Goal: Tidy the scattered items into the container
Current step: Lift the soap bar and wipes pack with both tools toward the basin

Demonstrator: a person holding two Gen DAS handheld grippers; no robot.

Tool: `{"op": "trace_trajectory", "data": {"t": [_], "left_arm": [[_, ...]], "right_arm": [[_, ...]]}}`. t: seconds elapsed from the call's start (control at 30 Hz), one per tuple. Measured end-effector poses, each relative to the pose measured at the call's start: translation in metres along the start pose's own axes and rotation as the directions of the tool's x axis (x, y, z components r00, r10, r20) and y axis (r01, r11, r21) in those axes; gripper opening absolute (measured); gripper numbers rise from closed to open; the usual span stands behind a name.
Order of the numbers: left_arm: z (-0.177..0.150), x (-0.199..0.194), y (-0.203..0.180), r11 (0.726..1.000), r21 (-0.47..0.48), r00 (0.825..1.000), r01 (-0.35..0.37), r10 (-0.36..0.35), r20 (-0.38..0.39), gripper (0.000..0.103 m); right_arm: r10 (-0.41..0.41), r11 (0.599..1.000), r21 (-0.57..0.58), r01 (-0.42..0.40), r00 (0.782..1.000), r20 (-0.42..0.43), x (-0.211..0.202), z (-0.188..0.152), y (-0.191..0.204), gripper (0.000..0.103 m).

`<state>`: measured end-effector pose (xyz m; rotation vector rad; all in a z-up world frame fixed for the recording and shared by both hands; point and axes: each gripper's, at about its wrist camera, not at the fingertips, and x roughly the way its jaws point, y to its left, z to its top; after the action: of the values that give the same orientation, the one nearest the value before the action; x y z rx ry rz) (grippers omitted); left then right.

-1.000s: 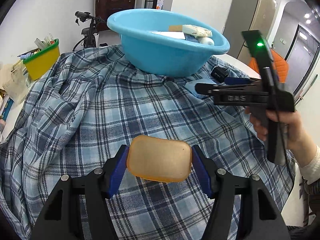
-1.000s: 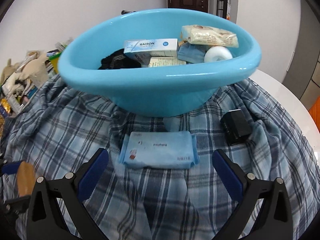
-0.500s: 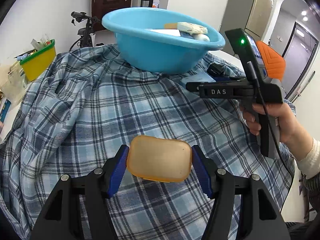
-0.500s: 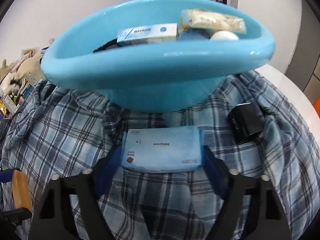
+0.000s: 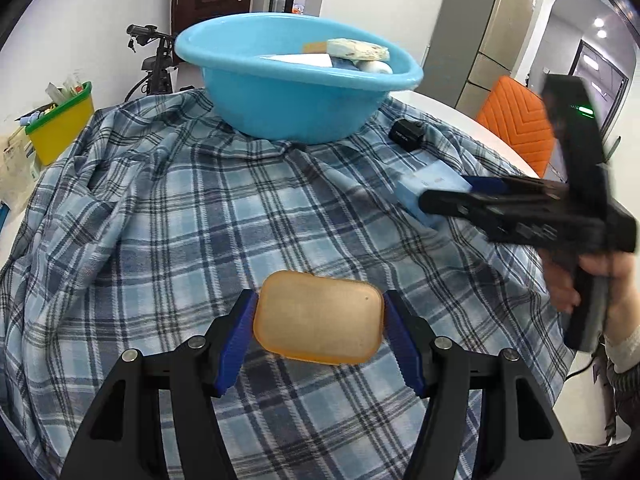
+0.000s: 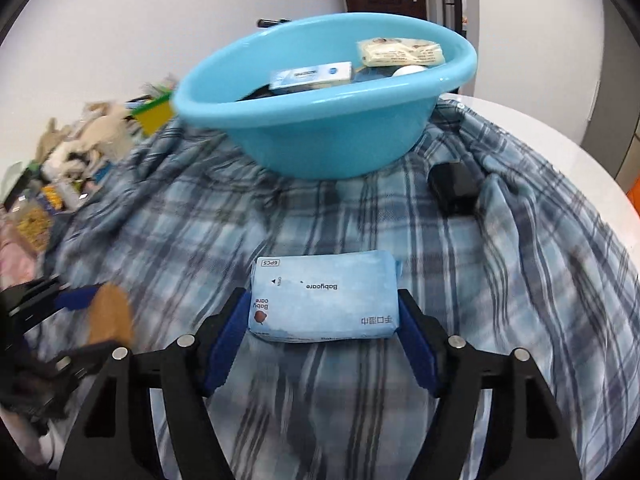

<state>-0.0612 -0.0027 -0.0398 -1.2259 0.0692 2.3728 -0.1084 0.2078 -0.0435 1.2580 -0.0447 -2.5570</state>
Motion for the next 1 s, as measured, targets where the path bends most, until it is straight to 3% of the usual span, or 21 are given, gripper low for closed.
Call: {"op": "trace_trajectory", "data": {"t": [0.13,0.2,0.5,0.57,0.73,1.0], "left_arm": [[-0.004,0.004,-0.007,1.0,0.012,1.0,-0.002,0.002,-0.016,0.066],[-0.005,0.003,-0.008,1.0,0.012,1.0,-0.004,0.004,-0.016,0.066],[-0.008,-0.002,-0.008,1.0,0.001,1.0,-0.007,0.007,-0.013,0.066],[-0.009,-0.001,-0.009,1.0,0.004,1.0,-0.004,0.004,-0.017,0.066],[-0.009,0.003,-0.011,1.0,0.008,1.0,-0.001,0.002,-0.025,0.066],[-0.009,0.001,-0.009,1.0,0.002,1.0,-0.005,0.005,-0.02,0.066]], "right_arm": [[0.02,0.997,-0.07,-0.02,1.0,0.01,-0.016,-0.019,0.017,0.071],[0.056,0.993,-0.1,-0.058,0.998,-0.015,-0.016,-0.032,0.039,0.071],[0.123,0.976,-0.165,-0.141,0.986,-0.112,0.001,-0.072,0.058,0.077],[0.122,0.97,-0.202,-0.136,0.989,-0.08,-0.002,-0.078,0.063,0.078],[0.148,0.964,-0.21,-0.164,0.985,-0.089,0.0,-0.081,0.067,0.092],[0.108,0.967,-0.223,-0.124,0.991,-0.085,0.006,-0.078,0.069,0.098]]}}
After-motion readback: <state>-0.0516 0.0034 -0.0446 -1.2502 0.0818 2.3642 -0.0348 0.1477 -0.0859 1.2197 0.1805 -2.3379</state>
